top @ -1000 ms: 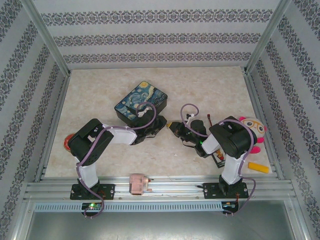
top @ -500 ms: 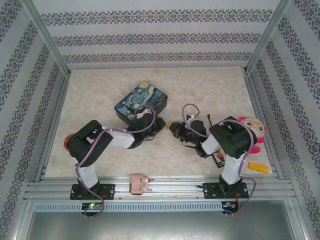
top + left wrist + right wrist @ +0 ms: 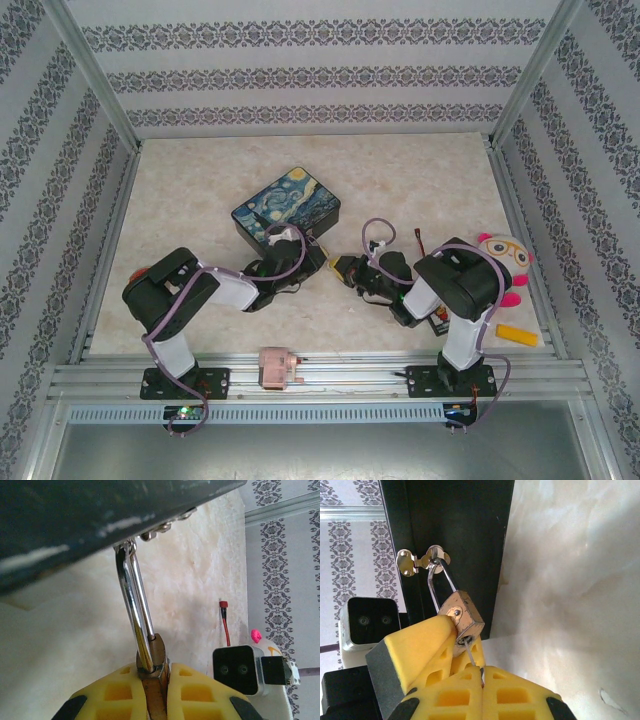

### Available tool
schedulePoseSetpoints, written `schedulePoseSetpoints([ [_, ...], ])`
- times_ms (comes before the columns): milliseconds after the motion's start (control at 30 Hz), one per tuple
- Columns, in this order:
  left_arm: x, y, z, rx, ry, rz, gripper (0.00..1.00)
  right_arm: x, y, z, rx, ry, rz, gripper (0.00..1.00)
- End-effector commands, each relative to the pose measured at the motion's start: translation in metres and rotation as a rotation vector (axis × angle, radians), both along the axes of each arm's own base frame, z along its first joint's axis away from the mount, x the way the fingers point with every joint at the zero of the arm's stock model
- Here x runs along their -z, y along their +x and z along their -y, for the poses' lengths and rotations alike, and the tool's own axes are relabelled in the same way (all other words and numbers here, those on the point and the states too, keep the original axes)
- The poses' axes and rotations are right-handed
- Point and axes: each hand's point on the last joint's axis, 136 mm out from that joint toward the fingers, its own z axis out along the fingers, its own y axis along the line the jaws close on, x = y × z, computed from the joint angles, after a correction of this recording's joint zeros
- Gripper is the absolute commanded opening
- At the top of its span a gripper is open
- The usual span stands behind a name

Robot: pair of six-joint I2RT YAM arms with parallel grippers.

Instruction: Unlock the padlock with the key

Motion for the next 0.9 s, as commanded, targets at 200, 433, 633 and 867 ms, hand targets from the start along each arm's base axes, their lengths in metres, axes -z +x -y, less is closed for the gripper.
schedulePoseSetpoints([
  [200,-0.013,-0.043,0.025,0.197,-0.095,-0.013,0.00,-0.004,0.002,0.009,0.028,0.013,0.019,0.00],
  [433,-0.015,-0.040,0.033,0.205,-0.155,0.012,0.00,-0.011,0.007,0.000,-0.004,0.089,-0.044,0.00],
  [633,-0.015,-0.038,0.036,0.200,-0.194,0.013,0.00,-0.002,0.008,-0.002,-0.010,0.117,-0.120,0.00],
  [867,-0.013,-0.040,0.033,0.200,-0.173,0.000,0.00,-0.013,0.020,-0.005,-0.007,0.150,-0.107,0.00],
])
